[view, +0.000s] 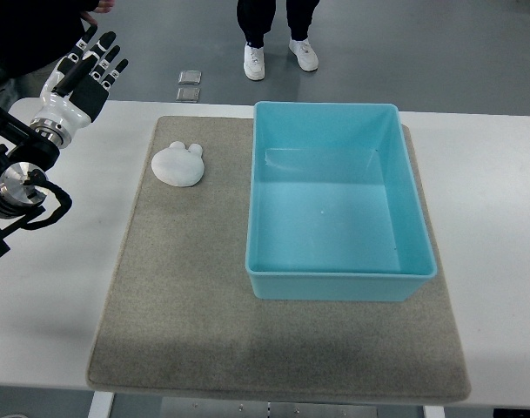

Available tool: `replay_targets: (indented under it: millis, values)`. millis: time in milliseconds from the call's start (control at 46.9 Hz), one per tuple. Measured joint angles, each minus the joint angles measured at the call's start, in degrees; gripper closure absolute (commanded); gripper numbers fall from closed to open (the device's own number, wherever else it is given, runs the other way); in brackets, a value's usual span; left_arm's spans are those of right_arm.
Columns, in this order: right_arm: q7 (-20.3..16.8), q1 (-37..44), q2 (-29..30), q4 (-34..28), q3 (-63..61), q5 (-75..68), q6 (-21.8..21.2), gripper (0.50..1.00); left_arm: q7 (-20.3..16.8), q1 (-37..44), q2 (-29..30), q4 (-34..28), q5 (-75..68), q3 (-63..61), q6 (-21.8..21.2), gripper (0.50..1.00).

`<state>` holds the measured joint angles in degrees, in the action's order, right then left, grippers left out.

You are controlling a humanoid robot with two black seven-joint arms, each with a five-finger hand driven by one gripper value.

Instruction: Place white toy into blue box with left hand

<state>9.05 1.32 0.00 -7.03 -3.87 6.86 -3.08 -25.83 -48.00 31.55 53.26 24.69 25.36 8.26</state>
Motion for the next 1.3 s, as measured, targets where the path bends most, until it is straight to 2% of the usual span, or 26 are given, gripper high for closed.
replay_targets:
  millis: [320, 597, 960, 1301]
  values:
    - [0.0, 0.0, 0.0, 0.0, 0.0, 0.0, 0.0, 0.564, 0.1, 0.1, 0.0, 0.2, 0.0, 0.0, 0.2, 0.500]
    - [0.0, 0.0, 0.0, 0.0, 0.0, 0.0, 0.0, 0.564, 0.0, 0.0, 0.0, -0.1, 0.1, 0.1, 3.7, 0.500]
    - [0.0, 0.0, 0.0, 0.0, 0.0, 0.0, 0.0, 0.564, 0.0, -0.2, -0.1, -3.6, -0.1, -0.5, 4.2, 0.500]
    - [0.0, 0.0, 0.0, 0.0, 0.0, 0.0, 0.0, 0.564, 0.1, 0.2, -0.3, -3.2, 0.0, -0.7, 4.6, 0.500]
